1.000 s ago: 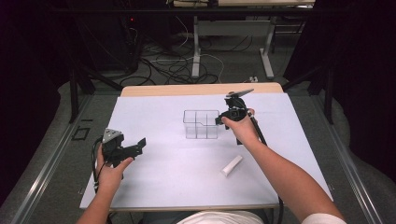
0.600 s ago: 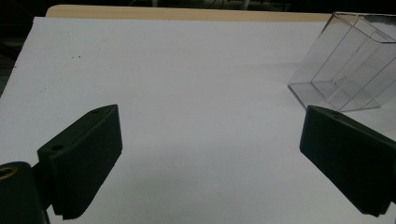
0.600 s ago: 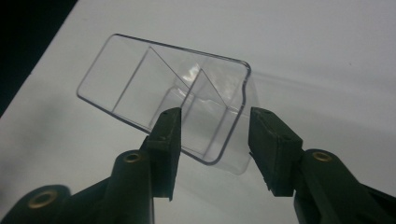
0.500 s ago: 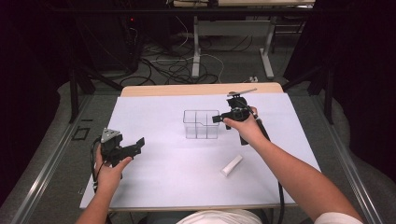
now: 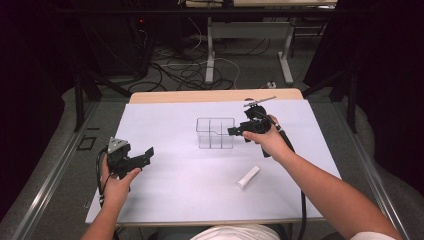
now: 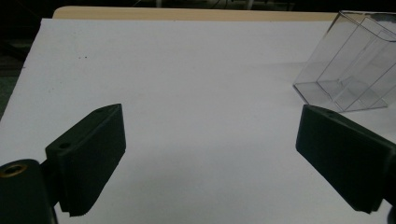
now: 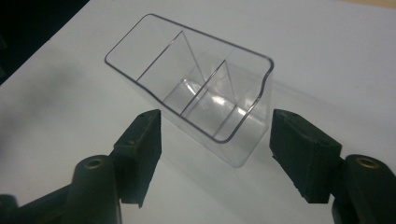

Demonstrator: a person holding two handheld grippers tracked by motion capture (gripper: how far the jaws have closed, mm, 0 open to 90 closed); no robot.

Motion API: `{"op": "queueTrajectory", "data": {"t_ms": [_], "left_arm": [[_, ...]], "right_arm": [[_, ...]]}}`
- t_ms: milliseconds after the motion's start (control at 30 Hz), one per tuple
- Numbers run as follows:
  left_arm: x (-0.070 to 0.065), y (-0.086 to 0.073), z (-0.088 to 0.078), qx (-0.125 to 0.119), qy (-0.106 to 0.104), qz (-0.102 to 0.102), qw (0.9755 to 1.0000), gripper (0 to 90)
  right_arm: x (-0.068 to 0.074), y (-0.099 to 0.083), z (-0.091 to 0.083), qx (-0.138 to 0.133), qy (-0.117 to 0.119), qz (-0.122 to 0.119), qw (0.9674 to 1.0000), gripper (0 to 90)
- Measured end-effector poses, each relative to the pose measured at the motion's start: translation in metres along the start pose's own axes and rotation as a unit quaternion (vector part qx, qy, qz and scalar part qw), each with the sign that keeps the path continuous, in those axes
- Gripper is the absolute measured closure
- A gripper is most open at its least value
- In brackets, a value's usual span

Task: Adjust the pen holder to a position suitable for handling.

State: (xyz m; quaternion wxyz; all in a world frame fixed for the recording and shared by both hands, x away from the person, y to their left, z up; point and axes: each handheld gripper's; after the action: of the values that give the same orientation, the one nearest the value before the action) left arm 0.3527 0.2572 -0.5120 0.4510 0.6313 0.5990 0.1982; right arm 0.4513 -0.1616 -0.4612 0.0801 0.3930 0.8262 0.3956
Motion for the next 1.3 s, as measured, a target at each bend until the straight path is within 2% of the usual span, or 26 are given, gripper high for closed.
{"op": "queueTrajectory", "data": {"t_ms": [33,133,267,400,467,600,667,700,767,800,833,867,900,933,967,1000,1100,1133,1167,1200,1233,1267,1300], "left_arm": [[0.0,0.0,0.0,0.0,0.0,0.0,1.0,9.3],[-0.001,0.0,0.0,0.0,-0.002,0.001,1.0,9.4],[-0.001,0.0,0.0,-0.004,-0.001,0.002,1.0,9.5],[-0.001,0.0,0.001,-0.001,0.003,0.005,1.0,9.4],[-0.002,-0.001,0.003,0.007,0.011,0.018,0.9997,9.1],[-0.003,-0.003,0.006,0.009,0.014,0.026,0.9995,3.7],[-0.004,-0.003,0.007,0.013,0.012,0.027,0.9995,0.3],[-0.004,-0.004,0.008,0.014,0.013,0.03,0.9994,0.3],[-0.006,-0.004,0.009,0.017,0.013,0.028,0.9994,0.3],[-0.006,-0.004,0.009,0.018,0.013,0.032,0.9993,0.3],[-0.006,-0.005,0.009,0.019,0.013,0.033,0.9992,0.3],[-0.007,-0.005,0.01,0.019,0.012,0.032,0.9992,0.3],[-0.007,-0.005,0.009,0.021,0.011,0.028,0.9993,0.3],[-0.007,-0.005,0.01,0.02,0.011,0.027,0.9994,0.3],[-0.008,-0.006,0.01,0.021,0.012,0.026,0.9994,0.3],[-0.008,-0.006,0.01,0.021,0.012,0.03,0.9992,0.3],[-0.008,-0.007,0.009,0.024,0.011,0.034,0.9991,0.3],[-0.008,-0.007,0.009,0.023,0.011,0.033,0.9991,0.3],[-0.008,-0.007,0.009,0.022,0.012,0.034,0.9991,0.3],[-0.008,-0.007,0.009,0.021,0.013,0.033,0.9992,0.3],[-0.007,-0.006,0.009,0.02,0.013,0.032,0.9992,0.3],[-0.007,-0.006,0.009,0.018,0.011,0.029,0.9994,0.3],[-0.007,-0.006,0.009,0.017,0.01,0.028,0.9994,0.2]], "right_arm": [[0.001,-0.001,-0.001,-0.004,0.01,0.0,0.9999,33.0],[0.002,-0.003,-0.003,-0.009,0.013,-0.012,0.9998,31.9],[0.0,-0.008,-0.009,0.004,0.005,-0.041,0.9991,25.0],[-0.004,-0.012,-0.012,0.009,-0.005,-0.05,0.9987,19.1],[-0.004,-0.014,-0.014,0.02,-0.011,-0.059,0.998,16.7],[-0.003,-0.018,-0.017,0.029,-0.018,-0.07,0.997,15.4],[-0.002,-0.023,-0.02,0.038,-0.019,-0.084,0.9956,14.7],[-0.002,-0.025,-0.02,0.034,-0.018,-0.092,0.995,14.6],[-0.001,-0.026,-0.022,0.047,-0.026,-0.111,0.9923,13.5],[-0.001,-0.028,-0.023,0.042,-0.029,-0.122,0.9913,12.0],[-0.001,-0.028,-0.025,0.053,-0.033,-0.128,0.9899,9.7],[-0.001,-0.028,-0.025,0.053,-0.033,-0.128,0.9899,9.7],[0.0,-0.029,-0.027,0.051,-0.033,-0.142,0.988,4.8],[0.0,-0.029,-0.027,0.051,-0.033,-0.142,0.988,4.8],[0.0,-0.031,-0.028,0.048,-0.035,-0.159,0.9855,3.0],[0.001,-0.03,-0.03,0.066,-0.038,-0.169,0.9826,2.0],[0.004,-0.033,-0.031,0.075,-0.043,-0.208,0.9742,0.4],[0.004,-0.033,-0.031,0.075,-0.043,-0.208,0.9742,0.4],[0.005,-0.034,-0.031,0.084,-0.043,-0.224,0.9699,0.4],[0.007,-0.036,-0.031,0.098,-0.042,-0.255,0.9612,0.4],[0.007,-0.036,-0.031,0.098,-0.042,-0.255,0.9612,0.4],[0.009,-0.037,-0.031,0.103,-0.045,-0.267,0.9573,0.4],[0.01,-0.04,-0.03,0.113,-0.047,-0.299,0.9465,0.4]]}}
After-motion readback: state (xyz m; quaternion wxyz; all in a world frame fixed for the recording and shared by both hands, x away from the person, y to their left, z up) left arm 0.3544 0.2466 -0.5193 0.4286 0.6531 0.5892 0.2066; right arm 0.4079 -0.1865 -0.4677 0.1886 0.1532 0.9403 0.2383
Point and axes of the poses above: each handheld gripper's, and its own axes: z roughly forward along the jaws, y roughly out of its top, x roughly to its left, and after that the axes turned 10 degrees about -z, right-handed
